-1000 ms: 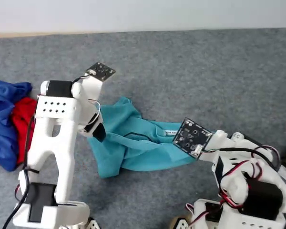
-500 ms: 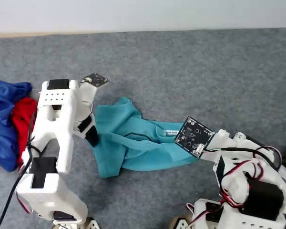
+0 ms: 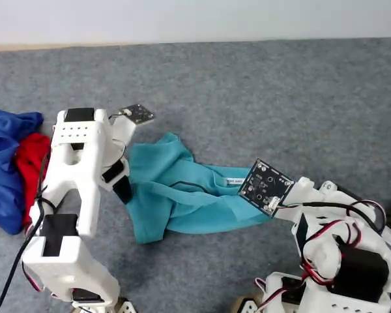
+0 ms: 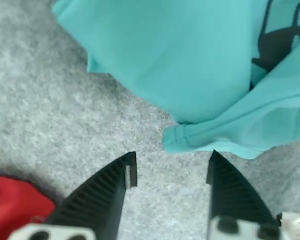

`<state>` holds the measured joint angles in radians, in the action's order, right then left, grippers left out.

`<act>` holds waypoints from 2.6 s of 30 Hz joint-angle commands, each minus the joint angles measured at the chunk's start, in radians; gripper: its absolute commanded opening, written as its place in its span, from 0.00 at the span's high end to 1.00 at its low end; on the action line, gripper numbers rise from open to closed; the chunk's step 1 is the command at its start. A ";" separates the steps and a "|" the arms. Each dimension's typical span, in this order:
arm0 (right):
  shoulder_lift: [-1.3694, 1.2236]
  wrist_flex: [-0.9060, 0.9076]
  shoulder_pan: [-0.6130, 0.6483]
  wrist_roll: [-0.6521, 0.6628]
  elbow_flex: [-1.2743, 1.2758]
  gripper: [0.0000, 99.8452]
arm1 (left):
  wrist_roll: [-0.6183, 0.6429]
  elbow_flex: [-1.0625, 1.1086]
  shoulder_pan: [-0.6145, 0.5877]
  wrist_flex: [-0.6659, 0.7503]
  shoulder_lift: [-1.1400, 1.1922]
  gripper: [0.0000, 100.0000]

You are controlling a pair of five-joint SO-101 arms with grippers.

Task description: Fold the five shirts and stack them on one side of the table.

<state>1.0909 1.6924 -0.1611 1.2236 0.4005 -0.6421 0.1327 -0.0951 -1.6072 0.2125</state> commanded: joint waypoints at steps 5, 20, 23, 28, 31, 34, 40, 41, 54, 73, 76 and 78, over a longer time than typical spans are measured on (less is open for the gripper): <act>-0.004 -0.010 -0.013 0.008 -0.011 0.99 | -0.005 -0.027 0.072 0.032 -0.005 0.77; -0.004 -0.018 -0.013 0.008 -0.011 0.99 | -0.003 -0.025 0.097 0.028 -0.005 0.77; -0.004 -0.019 -0.013 0.008 -0.011 0.99 | -0.003 -0.025 0.098 0.026 -0.005 0.77; -0.004 -0.019 -0.013 0.009 -0.011 0.99 | -0.003 -0.019 0.115 0.012 -0.005 0.77; -0.005 -0.019 -0.013 0.009 -0.011 0.99 | -0.003 -0.019 0.130 0.012 -0.005 0.77; -0.005 -0.019 -0.013 0.011 -0.011 0.99 | -0.006 -0.019 0.150 0.017 -0.003 0.77; -0.005 -0.019 -0.013 0.011 -0.011 0.99 | -0.008 -0.022 0.158 0.044 0.052 0.81; -0.005 -0.019 -0.013 0.011 -0.011 0.99 | -0.008 -0.025 0.158 0.043 0.071 0.82; -0.008 -0.019 -0.013 0.011 -0.008 0.99 | -0.005 -0.125 0.157 -0.083 0.107 0.98; -0.010 -0.031 -0.070 0.005 -0.055 0.99 | 0.063 -0.226 0.121 -0.144 -0.327 1.00; -0.007 -0.082 -0.105 -0.054 -0.083 0.99 | 0.120 -0.228 0.121 -0.144 -0.414 1.00; -0.012 -0.114 -0.113 -0.109 -0.100 0.99 | 0.161 -0.228 0.123 -0.133 -0.474 1.00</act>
<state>1.0879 1.6310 -0.2516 1.1807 0.3943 -0.5363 -0.0591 0.0322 -1.7238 -0.1511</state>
